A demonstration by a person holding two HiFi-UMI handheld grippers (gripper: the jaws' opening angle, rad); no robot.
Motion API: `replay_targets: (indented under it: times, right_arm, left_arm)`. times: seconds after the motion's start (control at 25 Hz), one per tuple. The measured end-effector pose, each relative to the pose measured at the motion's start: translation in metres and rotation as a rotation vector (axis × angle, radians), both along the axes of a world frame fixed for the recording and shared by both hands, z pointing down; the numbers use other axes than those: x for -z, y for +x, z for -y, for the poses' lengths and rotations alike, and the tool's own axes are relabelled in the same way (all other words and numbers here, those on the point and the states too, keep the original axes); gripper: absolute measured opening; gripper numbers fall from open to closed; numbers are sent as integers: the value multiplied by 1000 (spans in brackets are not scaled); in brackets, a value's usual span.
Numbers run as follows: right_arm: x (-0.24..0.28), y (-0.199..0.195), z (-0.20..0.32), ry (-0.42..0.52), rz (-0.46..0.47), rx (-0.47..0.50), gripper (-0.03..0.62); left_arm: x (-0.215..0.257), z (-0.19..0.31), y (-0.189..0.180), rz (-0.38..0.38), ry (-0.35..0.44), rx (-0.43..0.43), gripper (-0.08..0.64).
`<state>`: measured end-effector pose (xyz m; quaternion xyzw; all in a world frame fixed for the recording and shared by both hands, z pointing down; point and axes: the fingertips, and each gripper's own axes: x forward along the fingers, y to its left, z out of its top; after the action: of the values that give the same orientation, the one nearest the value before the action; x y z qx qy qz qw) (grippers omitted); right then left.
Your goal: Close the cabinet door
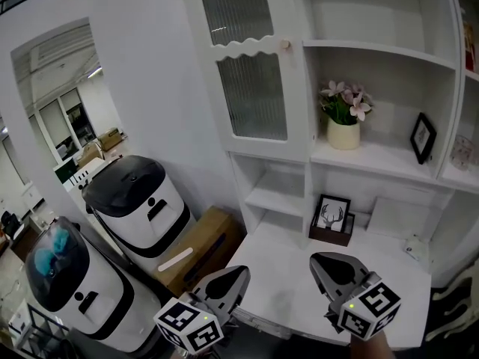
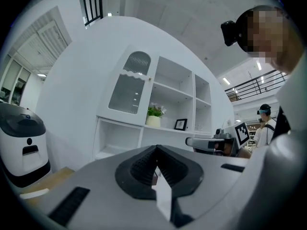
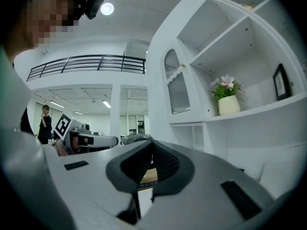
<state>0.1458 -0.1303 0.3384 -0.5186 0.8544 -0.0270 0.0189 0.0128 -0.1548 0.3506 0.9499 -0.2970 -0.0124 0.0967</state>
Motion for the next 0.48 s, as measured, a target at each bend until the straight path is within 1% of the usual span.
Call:
replay_targets:
  times: [0.24, 0.48]
  right_arm:
    - [-5, -38, -9, -13, 1, -56, 5]
    - [-8, -75, -25, -32, -13, -119, 5]
  left_arm:
    - [-1, -3, -36, -6, -3, -56, 5]
    - [2, -9, -69, -32, -6, -122, 5]
